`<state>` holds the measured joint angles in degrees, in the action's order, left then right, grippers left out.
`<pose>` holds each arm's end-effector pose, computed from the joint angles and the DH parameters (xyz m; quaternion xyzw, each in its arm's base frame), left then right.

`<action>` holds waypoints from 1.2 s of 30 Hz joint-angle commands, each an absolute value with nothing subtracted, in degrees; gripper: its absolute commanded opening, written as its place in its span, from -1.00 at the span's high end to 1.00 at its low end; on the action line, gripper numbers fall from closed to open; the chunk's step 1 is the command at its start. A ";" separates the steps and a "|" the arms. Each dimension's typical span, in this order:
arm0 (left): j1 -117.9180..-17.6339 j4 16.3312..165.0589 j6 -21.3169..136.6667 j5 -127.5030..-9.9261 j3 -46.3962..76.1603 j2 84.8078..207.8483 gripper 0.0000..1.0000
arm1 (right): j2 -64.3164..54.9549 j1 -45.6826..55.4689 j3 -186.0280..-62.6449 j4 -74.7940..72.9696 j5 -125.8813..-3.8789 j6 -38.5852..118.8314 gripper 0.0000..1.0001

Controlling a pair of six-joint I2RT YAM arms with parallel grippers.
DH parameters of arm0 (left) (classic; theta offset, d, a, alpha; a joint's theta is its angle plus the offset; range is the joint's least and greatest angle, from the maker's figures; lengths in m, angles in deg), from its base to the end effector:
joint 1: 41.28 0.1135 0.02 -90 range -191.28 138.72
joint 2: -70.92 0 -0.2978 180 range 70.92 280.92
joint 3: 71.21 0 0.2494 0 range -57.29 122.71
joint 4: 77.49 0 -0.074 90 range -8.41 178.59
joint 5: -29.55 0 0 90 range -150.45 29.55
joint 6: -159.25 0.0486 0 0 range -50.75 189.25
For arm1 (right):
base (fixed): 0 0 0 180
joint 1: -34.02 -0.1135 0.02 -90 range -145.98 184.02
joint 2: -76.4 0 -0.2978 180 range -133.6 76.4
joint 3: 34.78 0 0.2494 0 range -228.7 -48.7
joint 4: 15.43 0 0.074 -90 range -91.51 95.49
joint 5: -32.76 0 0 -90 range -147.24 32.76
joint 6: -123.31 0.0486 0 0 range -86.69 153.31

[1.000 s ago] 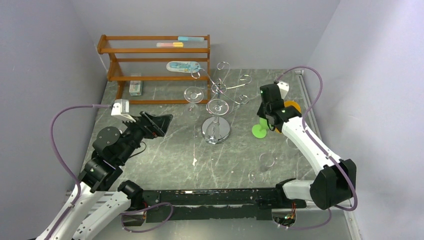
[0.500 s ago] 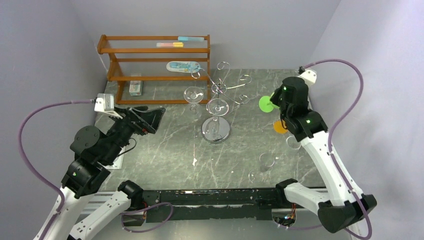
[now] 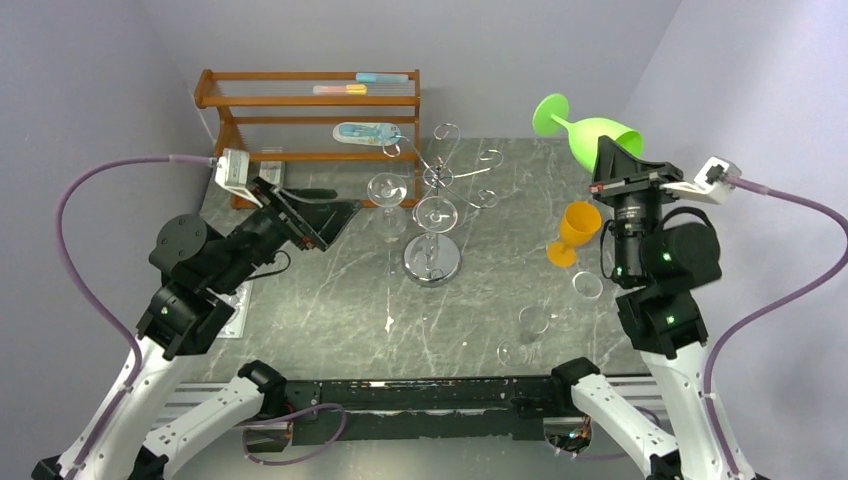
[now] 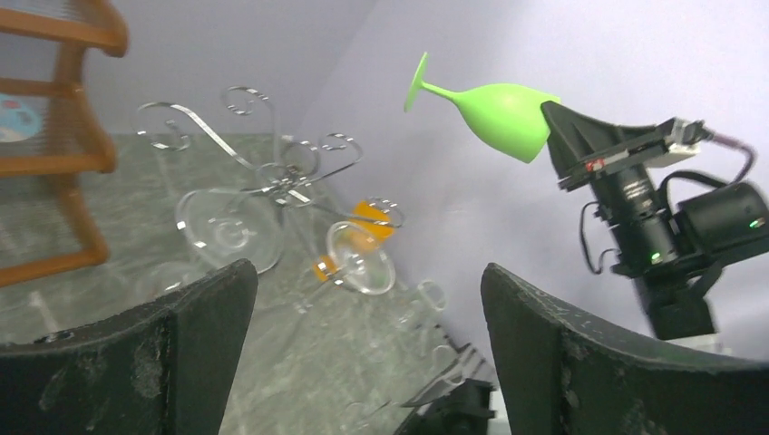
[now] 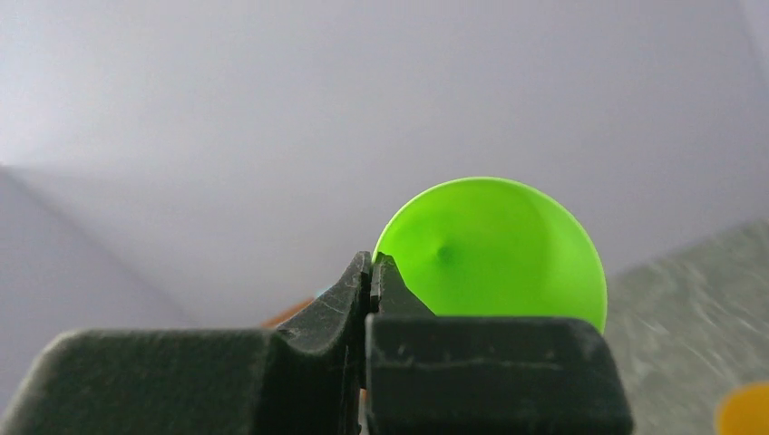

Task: Place the wine glass upside down on the wine glass rack

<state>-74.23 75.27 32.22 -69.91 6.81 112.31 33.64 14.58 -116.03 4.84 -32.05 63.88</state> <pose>0.0939 -0.0704 0.4791 0.0399 0.6465 -0.4795 0.5921 0.1093 0.0166 0.5078 0.2313 0.5523 0.2184 0.7706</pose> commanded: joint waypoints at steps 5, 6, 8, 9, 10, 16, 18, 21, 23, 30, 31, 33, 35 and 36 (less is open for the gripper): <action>-74.29 93.99 14.87 -77.84 10.26 120.97 -0.94 | 37.96 14.98 -110.85 -15.21 -52.82 64.51 1.00; -74.32 94.47 14.01 -77.82 11.61 122.48 -0.94 | 37.80 14.98 -110.69 -15.66 -54.50 64.35 1.00; -74.31 94.82 11.96 -77.82 14.12 125.16 -0.94 | 37.45 14.96 -109.63 -17.47 -56.55 64.27 1.00; -74.27 95.98 10.39 -77.60 14.47 126.05 -0.94 | 37.24 14.99 -109.02 -18.70 -57.81 64.32 1.00; -74.25 97.61 8.07 -76.96 14.34 126.91 -0.94 | 37.11 14.99 -108.33 -20.01 -59.55 64.44 1.00; -76.18 96.74 -2.81 -69.24 17.71 133.44 -0.83 | 35.50 15.03 -104.16 -30.89 -65.28 69.36 1.00; -78.10 95.59 -3.14 -66.47 19.92 135.58 -0.81 | 34.77 14.97 -103.99 -32.78 -66.45 70.44 1.00; -81.97 99.39 -3.83 -61.97 20.77 138.38 -0.78 | 34.15 14.91 -103.31 -35.31 -67.35 71.83 1.00; -84.96 101.38 -3.42 -60.57 21.55 140.41 -0.79 | 34.00 14.93 -102.61 -36.65 -66.69 72.94 1.00; -94.73 107.76 2.40 -52.39 27.08 148.28 -0.93 | 32.37 14.93 -102.22 -40.88 -68.42 75.66 1.00; -96.05 108.37 2.83 -50.19 27.57 149.00 -0.93 | 32.29 14.95 -102.03 -41.59 -68.81 75.85 1.00; -97.87 111.37 2.79 -45.85 27.43 150.12 -0.93 | 32.43 14.95 -101.88 -42.11 -69.12 76.04 1.00; -99.19 114.94 2.91 -41.99 27.03 151.08 -0.92 | 32.59 14.94 -101.49 -42.64 -69.57 76.49 1.00; -99.87 116.63 3.33 -39.78 27.00 151.59 -0.91 | 32.67 14.88 -101.19 -42.90 -69.69 76.77 1.00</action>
